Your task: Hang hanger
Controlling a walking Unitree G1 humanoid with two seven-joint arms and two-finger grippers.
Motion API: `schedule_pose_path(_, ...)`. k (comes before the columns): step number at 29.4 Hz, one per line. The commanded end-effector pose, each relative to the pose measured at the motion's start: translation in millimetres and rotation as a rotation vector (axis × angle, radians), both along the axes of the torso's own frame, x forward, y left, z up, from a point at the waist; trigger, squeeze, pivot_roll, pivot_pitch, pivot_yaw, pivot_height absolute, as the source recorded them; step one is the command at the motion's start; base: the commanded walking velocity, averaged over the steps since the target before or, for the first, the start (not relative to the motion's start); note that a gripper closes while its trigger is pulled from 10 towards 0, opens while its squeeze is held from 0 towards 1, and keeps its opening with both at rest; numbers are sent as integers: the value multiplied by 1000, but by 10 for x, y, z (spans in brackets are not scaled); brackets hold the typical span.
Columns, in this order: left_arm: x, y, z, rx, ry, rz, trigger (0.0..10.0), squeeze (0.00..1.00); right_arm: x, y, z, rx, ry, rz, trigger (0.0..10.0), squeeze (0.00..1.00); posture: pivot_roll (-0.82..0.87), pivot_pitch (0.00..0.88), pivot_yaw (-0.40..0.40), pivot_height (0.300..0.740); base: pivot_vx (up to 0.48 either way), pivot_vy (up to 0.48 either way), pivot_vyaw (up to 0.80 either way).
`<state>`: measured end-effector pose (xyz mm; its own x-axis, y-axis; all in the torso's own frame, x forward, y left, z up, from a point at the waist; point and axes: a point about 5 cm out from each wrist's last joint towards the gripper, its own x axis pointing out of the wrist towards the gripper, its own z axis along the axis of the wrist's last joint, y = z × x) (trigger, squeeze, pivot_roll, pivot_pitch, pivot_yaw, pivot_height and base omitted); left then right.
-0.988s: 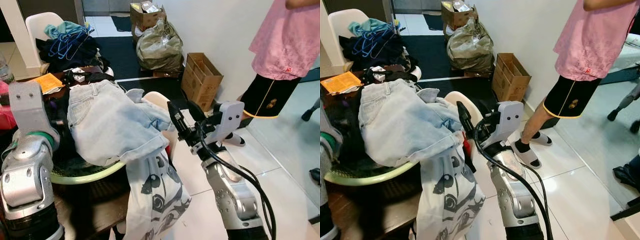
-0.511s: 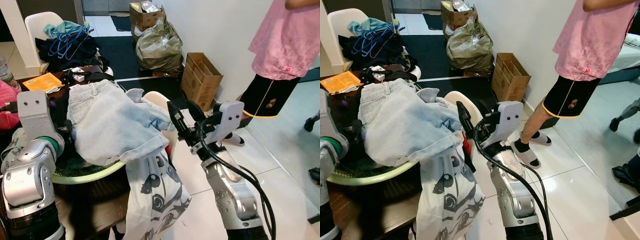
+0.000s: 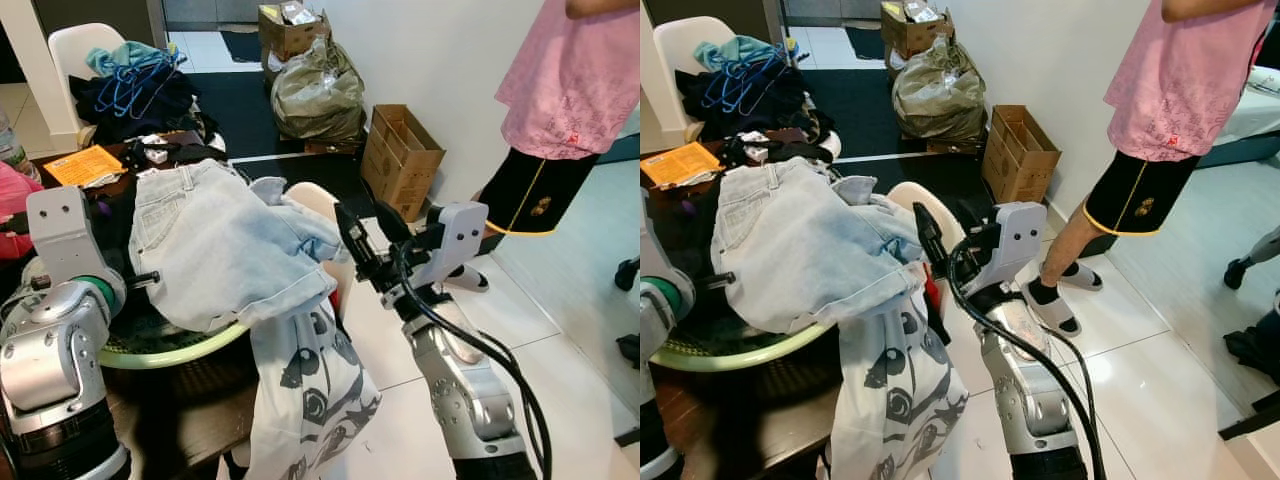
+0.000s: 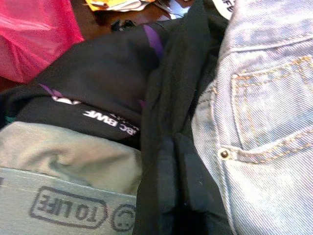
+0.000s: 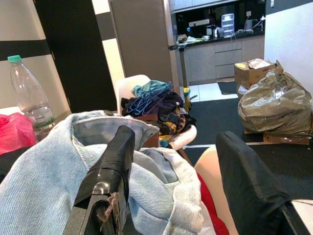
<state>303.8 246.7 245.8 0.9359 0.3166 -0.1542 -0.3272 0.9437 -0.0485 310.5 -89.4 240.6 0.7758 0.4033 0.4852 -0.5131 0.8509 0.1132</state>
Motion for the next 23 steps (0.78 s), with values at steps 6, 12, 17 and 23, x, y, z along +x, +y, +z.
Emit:
schedule_pose_path(6,-43,-9,476,390,-262,119,6588,0,-1,-32,10,-5,-4,-11,10000,0,0,132,-15,740,0,0,0)
schedule_pose_path(12,-320,-361,1364,733,-786,163,10000,0,12,-14,28,-5,-12,-5,10000,0,5,119,-16,740,0,0,0)
schedule_pose_path(17,-471,-616,1620,890,-977,123,10000,0,14,-5,29,-4,-14,-4,10000,0,4,110,-14,740,0,0,0)
schedule_pose_path(23,-225,-500,1513,762,-759,115,10000,0,19,9,33,-3,-19,-3,10000,0,6,102,-4,740,0,0,0)
